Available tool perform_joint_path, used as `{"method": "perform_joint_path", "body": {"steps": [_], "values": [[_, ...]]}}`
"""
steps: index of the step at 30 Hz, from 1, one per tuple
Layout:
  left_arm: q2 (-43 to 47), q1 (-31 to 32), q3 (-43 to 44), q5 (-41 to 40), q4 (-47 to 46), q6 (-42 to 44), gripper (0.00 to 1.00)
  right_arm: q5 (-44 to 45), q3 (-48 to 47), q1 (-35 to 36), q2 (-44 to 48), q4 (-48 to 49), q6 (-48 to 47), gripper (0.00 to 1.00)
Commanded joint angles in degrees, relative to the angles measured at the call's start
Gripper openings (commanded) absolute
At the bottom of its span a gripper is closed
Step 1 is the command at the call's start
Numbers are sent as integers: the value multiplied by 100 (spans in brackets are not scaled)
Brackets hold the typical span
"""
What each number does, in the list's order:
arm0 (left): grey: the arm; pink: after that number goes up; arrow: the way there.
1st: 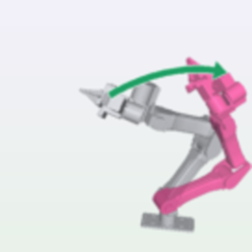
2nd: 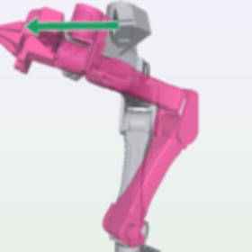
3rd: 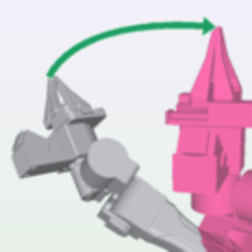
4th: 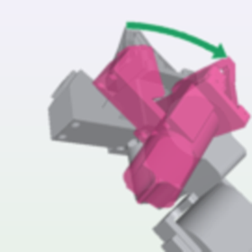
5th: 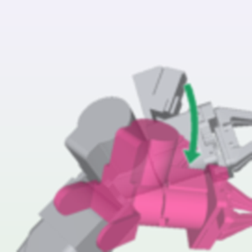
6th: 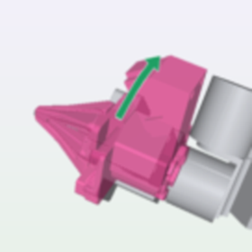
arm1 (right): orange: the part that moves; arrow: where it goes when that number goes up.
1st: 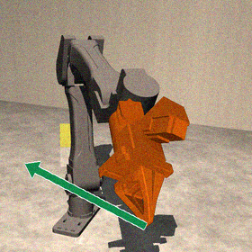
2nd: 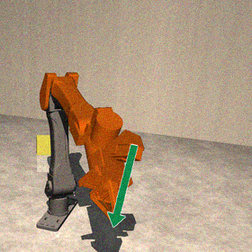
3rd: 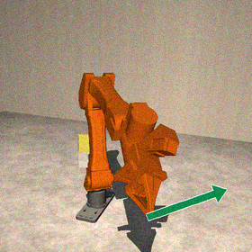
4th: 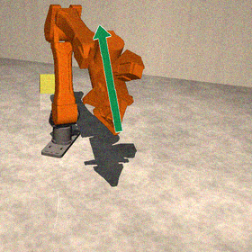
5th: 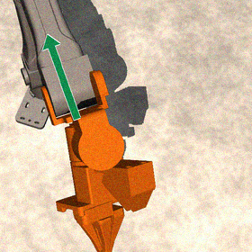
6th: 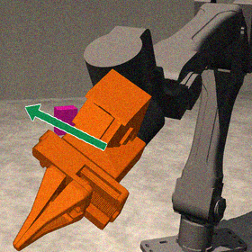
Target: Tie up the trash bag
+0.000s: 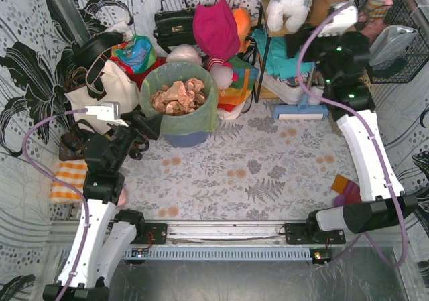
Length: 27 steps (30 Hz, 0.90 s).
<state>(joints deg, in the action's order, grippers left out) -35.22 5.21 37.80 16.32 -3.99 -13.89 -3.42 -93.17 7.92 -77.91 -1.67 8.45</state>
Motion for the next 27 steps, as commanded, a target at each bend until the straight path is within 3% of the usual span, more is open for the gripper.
{"method": "perform_joint_path", "body": {"steps": [1, 7, 16, 21, 27], "values": [[-333, 24, 814, -1671, 723, -339, 98, -286, -411, 970, -436, -1054, 528, 73], [-1213, 23, 2403, -2739, 2643, -637, 99, -356, -835, 1779, -1123, -1410, 1288, 64], [-2314, 24, 3340, -2774, 3528, -435, 100, -702, -516, 2194, -1677, -536, 2024, 54], [-3508, 24, 4096, -2556, 4406, -443, 79, -367, -1331, 2343, -2495, -1349, 2373, 46], [-3663, 24, 4125, -2532, 4232, -509, 65, -179, -2393, 2493, -3309, -2257, 2403, 44]]}}
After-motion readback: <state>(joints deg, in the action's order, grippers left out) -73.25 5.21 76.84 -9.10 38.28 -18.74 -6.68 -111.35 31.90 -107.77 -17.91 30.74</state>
